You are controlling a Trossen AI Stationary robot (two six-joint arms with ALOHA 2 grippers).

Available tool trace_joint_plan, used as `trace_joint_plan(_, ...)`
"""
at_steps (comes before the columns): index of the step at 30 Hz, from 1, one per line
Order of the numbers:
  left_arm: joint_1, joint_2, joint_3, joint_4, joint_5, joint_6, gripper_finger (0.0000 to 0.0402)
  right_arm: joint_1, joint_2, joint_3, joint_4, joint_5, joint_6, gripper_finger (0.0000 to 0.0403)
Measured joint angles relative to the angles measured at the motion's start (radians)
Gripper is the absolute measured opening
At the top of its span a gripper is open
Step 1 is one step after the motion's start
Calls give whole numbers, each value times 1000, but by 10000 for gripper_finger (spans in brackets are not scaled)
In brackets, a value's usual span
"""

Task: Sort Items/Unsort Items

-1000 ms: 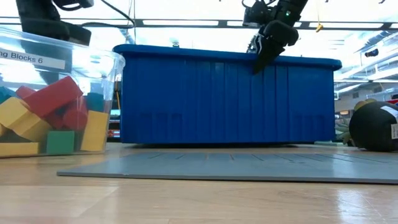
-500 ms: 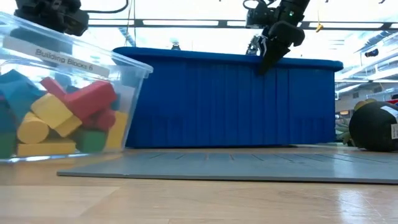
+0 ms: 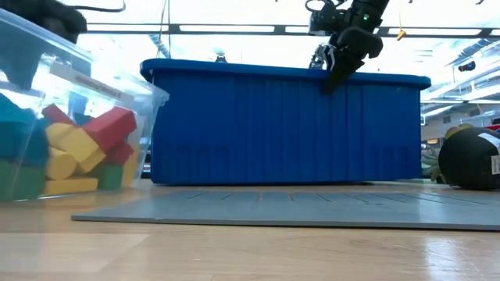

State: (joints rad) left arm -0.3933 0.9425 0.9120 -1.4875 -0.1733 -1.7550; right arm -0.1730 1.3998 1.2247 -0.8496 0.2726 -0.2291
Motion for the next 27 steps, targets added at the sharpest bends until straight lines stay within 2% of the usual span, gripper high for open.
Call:
trace_joint_plan(8,-37,53,1,-85,20,-158,39,-1,0,0,4,0,0,159)
trace_joint_plan(14,-57,107,2,-84,59,-214,40,-2,0,0,2,-3,10,158)
trace_joint_plan(21,-74,170,3,-81,49,-279,39,-2,0,0,0,-5,52,157)
trace_joint_plan(27,-70,190,0,-94,-79,-323,40,-7,0,0,0,-1,49,156)
